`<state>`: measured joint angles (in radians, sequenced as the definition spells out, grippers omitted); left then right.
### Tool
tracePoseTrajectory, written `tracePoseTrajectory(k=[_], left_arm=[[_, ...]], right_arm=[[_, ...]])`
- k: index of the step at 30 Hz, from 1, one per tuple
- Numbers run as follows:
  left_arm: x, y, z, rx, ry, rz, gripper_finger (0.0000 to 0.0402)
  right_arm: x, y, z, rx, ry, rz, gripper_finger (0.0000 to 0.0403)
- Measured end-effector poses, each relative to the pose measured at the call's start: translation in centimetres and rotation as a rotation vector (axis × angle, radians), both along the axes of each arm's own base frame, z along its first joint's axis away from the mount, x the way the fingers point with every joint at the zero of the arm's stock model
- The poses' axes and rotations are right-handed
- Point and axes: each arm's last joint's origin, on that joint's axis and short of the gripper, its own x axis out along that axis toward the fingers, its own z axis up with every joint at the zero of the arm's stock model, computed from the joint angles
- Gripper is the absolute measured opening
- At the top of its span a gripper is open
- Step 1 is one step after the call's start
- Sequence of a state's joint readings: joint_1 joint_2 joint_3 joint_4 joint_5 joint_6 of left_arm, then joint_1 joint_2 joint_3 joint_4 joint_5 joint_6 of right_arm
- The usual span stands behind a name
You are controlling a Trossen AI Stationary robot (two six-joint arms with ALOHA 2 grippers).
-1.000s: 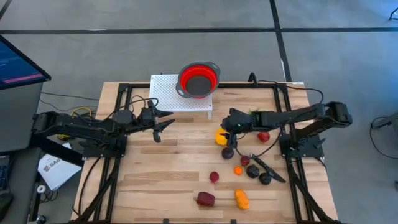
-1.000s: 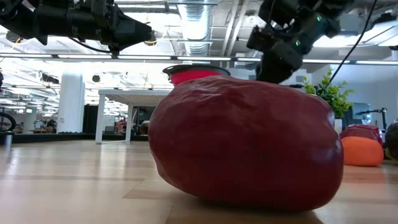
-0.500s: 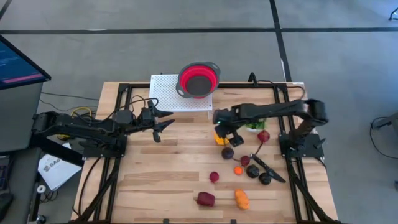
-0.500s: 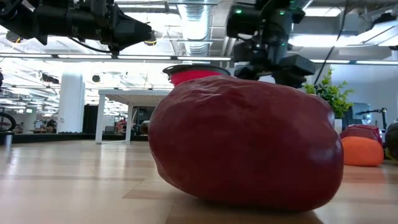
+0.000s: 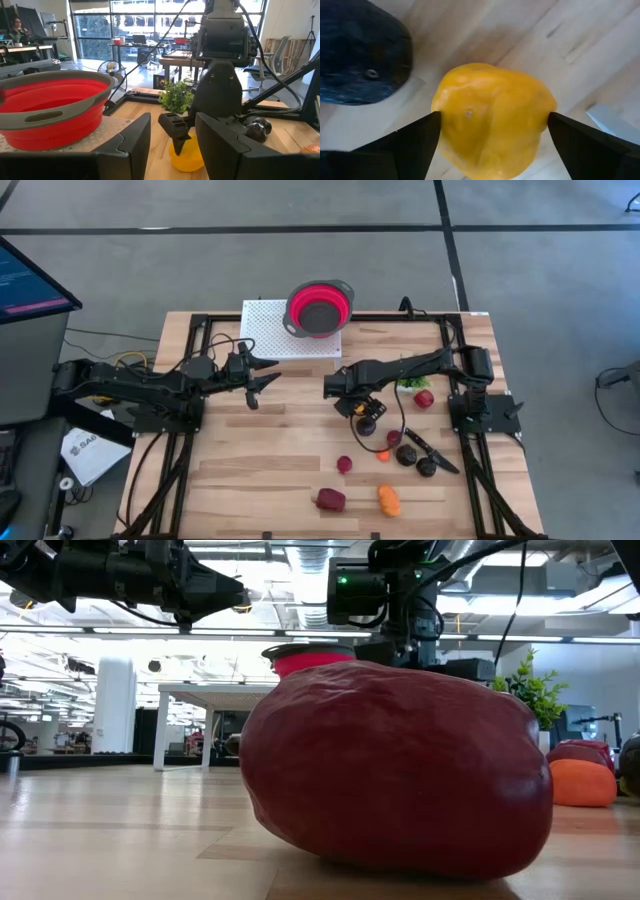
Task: Pick & Place Fruit
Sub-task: Put the yellow bell pepper into the red strainer bowl on the shelf, then put the yellow bell pepper into the strainer bowl on the shelf
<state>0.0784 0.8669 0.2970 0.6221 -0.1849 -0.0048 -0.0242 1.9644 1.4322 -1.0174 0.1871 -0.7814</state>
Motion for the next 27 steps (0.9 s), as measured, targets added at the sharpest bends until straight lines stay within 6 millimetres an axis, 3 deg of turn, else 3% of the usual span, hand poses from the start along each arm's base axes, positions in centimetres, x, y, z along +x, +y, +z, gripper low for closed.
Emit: tracePoseTrajectory(k=[7,15,18,23,27], left_arm=[[0.0,0.0,0.0,0.000,0.001,0.000,0.0150],[0.0,0.0,0.0,-0.004,0.000,0.000,0.0150],[0.0,0.0,0.0,-0.007,-0.001,0.000,0.0150],[0.0,0.0,0.0,-0.007,-0.002,0.001,0.0150],[0.0,0.0,0.0,-0.007,-0.001,0.001,0.0150]], right_arm=[[0.2,-0.4,0.0,0.011,-0.049,-0.136,0.0338],[1.3,-0.8,0.8,0.257,-0.240,-0.512,0.0316],[1.2,-1.2,2.5,0.335,-0.318,-0.603,0.0316],[0.4,-1.5,5.0,0.378,-0.374,-0.577,0.0316],[-1.2,-0.9,6.7,0.344,-0.328,-0.386,0.0316]])
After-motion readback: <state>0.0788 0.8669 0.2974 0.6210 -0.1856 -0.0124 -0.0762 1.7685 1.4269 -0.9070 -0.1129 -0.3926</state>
